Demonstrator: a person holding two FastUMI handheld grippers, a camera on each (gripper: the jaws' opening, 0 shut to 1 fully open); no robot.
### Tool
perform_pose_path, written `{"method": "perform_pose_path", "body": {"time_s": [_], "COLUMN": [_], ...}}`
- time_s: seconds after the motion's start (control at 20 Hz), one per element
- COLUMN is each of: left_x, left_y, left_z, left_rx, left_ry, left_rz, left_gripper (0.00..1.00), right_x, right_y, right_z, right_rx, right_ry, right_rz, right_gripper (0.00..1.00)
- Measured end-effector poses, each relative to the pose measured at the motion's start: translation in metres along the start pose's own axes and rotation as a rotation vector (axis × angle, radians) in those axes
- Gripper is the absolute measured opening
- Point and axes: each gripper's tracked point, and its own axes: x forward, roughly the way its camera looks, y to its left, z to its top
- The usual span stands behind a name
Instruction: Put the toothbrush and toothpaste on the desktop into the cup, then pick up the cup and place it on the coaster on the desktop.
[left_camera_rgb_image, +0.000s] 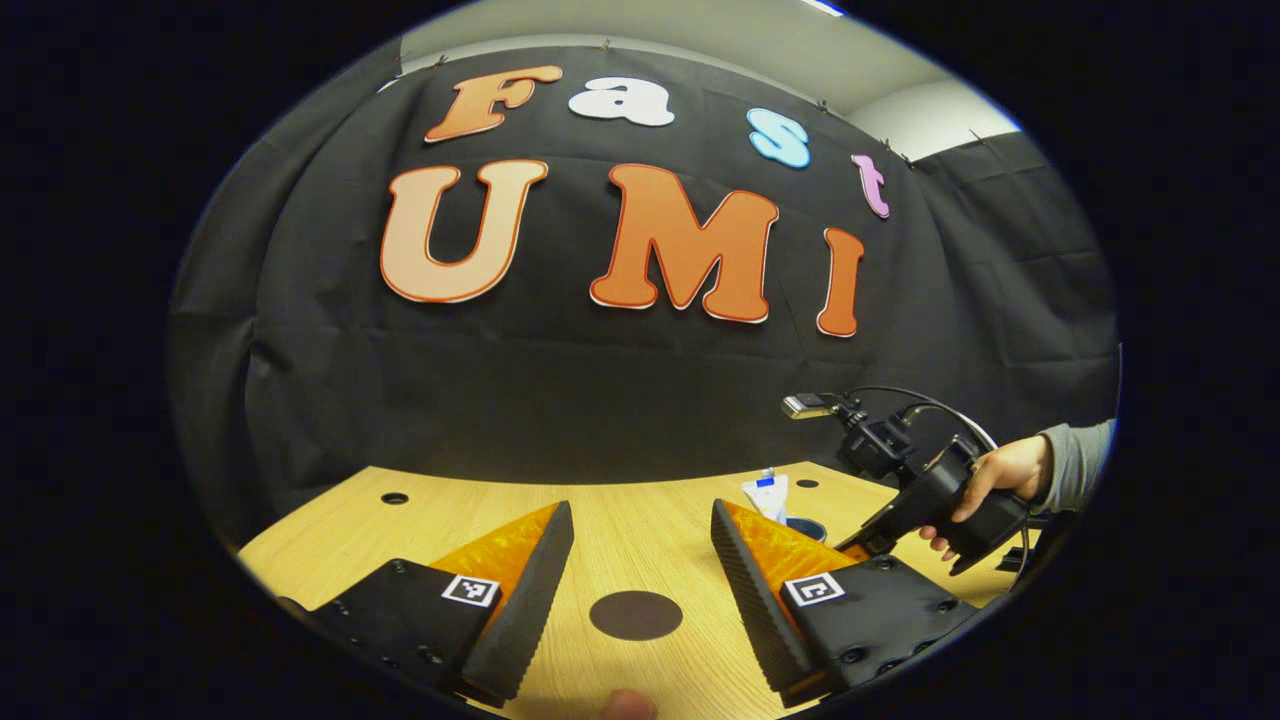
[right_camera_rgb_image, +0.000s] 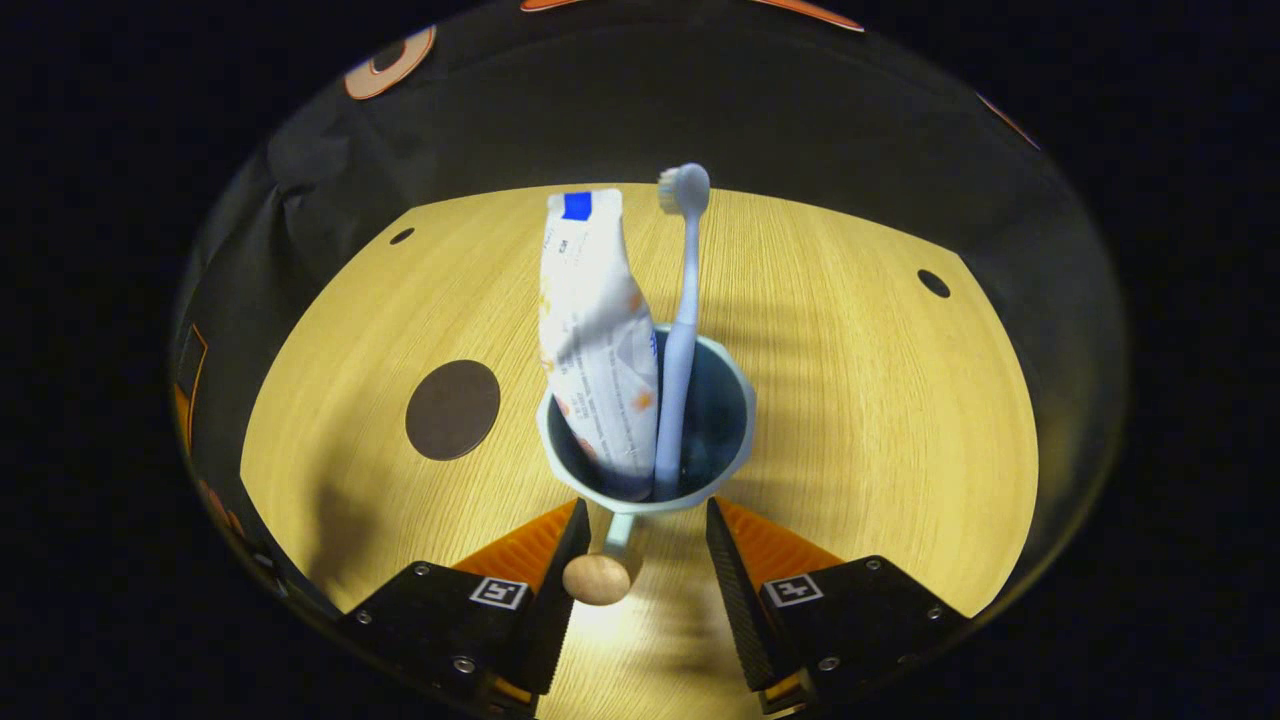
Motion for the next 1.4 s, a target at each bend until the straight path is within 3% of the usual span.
{"method": "perform_pose_path", "body": {"time_s": [0.05, 0.25, 0.3, 0.35, 0.45, 0.5, 0.7, 1.4], "left_x": [0.0, -0.001, -0.001, 0.0, -0.003, -0.002, -0.006, -0.02], "left_y": [0.003, 0.01, 0.01, 0.011, 0.015, 0.016, 0.02, 0.027], "left_z": [-0.002, -0.01, -0.01, -0.01, -0.013, -0.013, -0.019, -0.023], "left_rx": [-0.001, -0.015, -0.025, -0.03, -0.032, -0.031, 0.0, -0.016], "left_ry": [0.006, 0.024, 0.026, 0.028, 0.03, 0.032, 0.045, 0.042], "left_rz": [0.005, 0.009, 0.006, 0.007, 0.013, 0.015, 0.035, 0.059], "left_gripper": [0.88, 0.87, 0.88, 0.88, 0.88, 0.88, 0.89, 0.88], "right_x": [0.004, 0.003, 0.001, 0.001, 0.003, 0.004, 0.006, 0.01], "right_y": [-0.001, -0.003, -0.004, -0.004, -0.004, -0.006, -0.01, -0.012], "right_z": [0.0, -0.006, -0.006, -0.003, -0.004, -0.002, 0.002, 0.012], "right_rx": [0.002, 0.019, 0.03, 0.03, 0.023, 0.021, 0.012, -0.048], "right_ry": [-0.001, 0.006, 0.001, -0.003, -0.015, -0.026, -0.071, -0.137], "right_rz": [-0.009, -0.029, -0.034, -0.038, -0.045, -0.056, -0.095, -0.014], "right_gripper": [0.68, 0.52, 0.32, 0.28, 0.31, 0.25, 0.23, 0.23]}}
